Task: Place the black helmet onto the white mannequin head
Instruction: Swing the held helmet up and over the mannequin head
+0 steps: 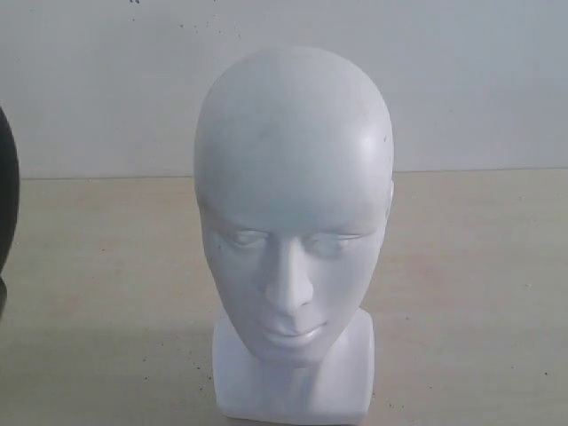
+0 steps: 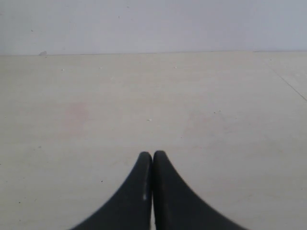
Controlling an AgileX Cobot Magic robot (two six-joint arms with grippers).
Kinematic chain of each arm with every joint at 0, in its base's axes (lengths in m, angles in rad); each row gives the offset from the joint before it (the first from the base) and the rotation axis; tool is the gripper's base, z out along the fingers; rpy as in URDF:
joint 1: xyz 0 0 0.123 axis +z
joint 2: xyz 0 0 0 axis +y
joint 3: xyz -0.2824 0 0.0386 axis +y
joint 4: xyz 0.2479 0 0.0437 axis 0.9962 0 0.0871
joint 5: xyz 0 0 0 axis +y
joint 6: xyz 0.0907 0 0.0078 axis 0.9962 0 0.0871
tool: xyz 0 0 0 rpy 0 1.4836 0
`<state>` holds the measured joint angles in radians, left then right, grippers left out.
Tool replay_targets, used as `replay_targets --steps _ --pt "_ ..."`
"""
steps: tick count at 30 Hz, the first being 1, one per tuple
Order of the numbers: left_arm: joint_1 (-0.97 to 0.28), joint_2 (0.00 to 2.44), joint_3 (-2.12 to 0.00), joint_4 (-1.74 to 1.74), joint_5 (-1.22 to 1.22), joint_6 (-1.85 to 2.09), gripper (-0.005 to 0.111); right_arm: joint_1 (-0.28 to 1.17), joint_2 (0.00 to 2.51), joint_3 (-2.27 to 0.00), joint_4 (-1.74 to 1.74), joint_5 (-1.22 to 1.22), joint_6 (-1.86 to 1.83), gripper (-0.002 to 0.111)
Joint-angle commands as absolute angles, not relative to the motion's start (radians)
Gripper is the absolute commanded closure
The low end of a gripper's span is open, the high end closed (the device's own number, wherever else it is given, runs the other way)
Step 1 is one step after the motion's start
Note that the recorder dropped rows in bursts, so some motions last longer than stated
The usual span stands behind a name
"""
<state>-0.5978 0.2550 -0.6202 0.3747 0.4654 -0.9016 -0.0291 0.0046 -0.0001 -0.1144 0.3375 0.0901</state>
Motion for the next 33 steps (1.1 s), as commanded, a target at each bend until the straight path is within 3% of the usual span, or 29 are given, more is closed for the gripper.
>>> replay_targets --steps 1,5,13,33 --pt "-0.602 0.236 -0.626 0.750 0.162 -1.352 0.102 -0.026 0.000 0.000 -0.116 0.335 0.091 0.109" --pt "-0.602 0.238 -0.617 1.082 0.041 -1.750 0.102 -0.026 0.000 0.000 -0.116 0.335 0.091 0.109" --pt "-0.602 0.234 -0.617 1.294 -0.031 -2.102 0.102 -0.026 0.000 0.000 -0.116 0.335 0.091 0.109" --pt "-0.602 0.214 -0.679 1.237 -0.139 -2.076 0.102 -0.026 0.000 0.000 -0.116 0.335 0.091 0.109"
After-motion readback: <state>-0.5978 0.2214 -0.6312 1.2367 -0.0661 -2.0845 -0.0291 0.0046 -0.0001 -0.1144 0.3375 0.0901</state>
